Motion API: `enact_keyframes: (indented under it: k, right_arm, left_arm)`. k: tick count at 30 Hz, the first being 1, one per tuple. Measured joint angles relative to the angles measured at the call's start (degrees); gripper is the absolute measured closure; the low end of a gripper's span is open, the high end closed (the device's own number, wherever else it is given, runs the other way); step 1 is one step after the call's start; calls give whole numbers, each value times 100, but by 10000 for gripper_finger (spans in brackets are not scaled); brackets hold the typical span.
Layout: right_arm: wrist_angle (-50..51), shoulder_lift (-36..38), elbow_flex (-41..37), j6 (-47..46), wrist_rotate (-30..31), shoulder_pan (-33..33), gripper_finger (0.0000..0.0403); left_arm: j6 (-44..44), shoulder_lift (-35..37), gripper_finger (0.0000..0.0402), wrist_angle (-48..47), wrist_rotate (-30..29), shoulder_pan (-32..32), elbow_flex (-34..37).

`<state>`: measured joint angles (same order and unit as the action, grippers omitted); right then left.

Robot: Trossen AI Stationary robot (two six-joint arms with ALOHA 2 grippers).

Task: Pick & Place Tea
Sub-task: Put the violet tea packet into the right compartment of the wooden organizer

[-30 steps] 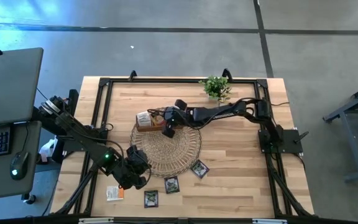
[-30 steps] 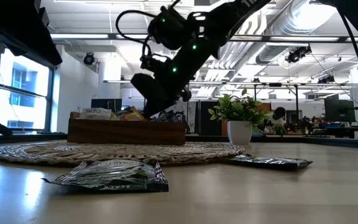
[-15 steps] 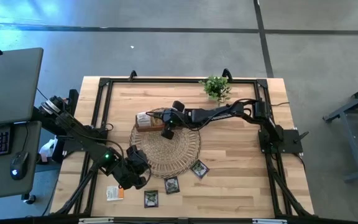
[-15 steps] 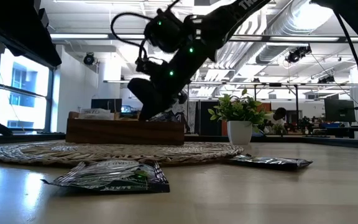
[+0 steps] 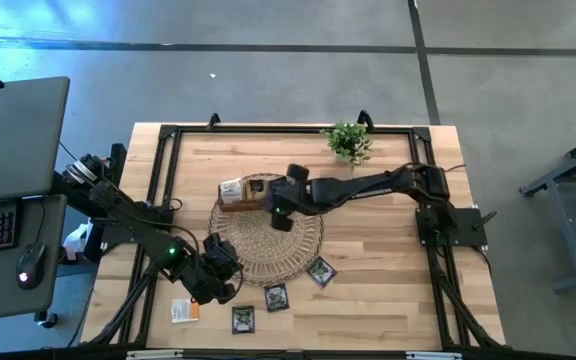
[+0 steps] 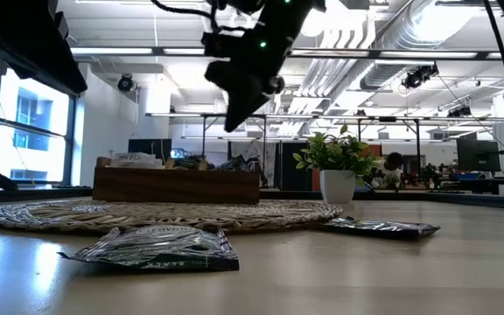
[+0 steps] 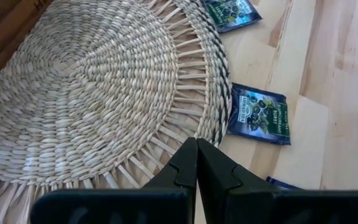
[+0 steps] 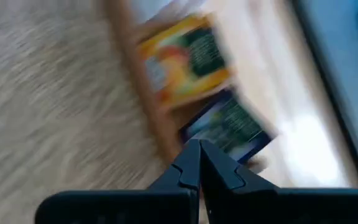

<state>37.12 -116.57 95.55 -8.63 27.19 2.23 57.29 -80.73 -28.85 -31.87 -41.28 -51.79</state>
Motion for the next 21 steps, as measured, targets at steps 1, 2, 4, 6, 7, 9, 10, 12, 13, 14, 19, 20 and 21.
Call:
enact_keyframes:
  k: [1,2,4,6,7,9,10,12,13,14,19,20,21]
  right_arm:
    - [166,41,-2,-67,-84,74,403]
    - [288,64,-2,-147,-180,159,403]
    - [459,140,-2,-191,-396,357,403]
    - [555,177,-2,-160,-570,596,403]
    - [553,194,0,-159,-705,732,402]
    - [588,196,0,-157,-1004,1015,401]
    - [592,198,0,-179,-1178,1146,399]
    - [688,202,0,-310,-1406,1407,393]
    - [792,205,-2,-420,-1429,1531,388]
    - [889,209,-32,-545,-1425,1642,381]
    - [1543,214,-359,-1502,-1445,2048,326]
    - [1533,216,-493,-1637,-1472,2101,313]
    - [1546,214,-639,-1780,-1495,2136,300]
  left_arm:
    - [0,0,399,13,-1,-1,-1]
    - [-1,0,399,15,-1,0,-2]
    - [-1,0,399,4,-20,-2,-1]
    - [-1,0,399,1,-21,-2,0]
    - [-1,0,399,1,-19,0,-1]
    - [-1,0,399,3,-2,-2,-2]
    - [-1,0,399,2,3,-2,0]
    - [-1,0,399,8,5,-2,0]
    - [-1,0,399,18,5,-2,-2]
    - [-1,0,399,23,5,-1,0]
    - [1,0,399,44,8,-2,0]
    - [1,0,399,45,9,-1,-1]
    - [1,0,399,44,13,0,-1]
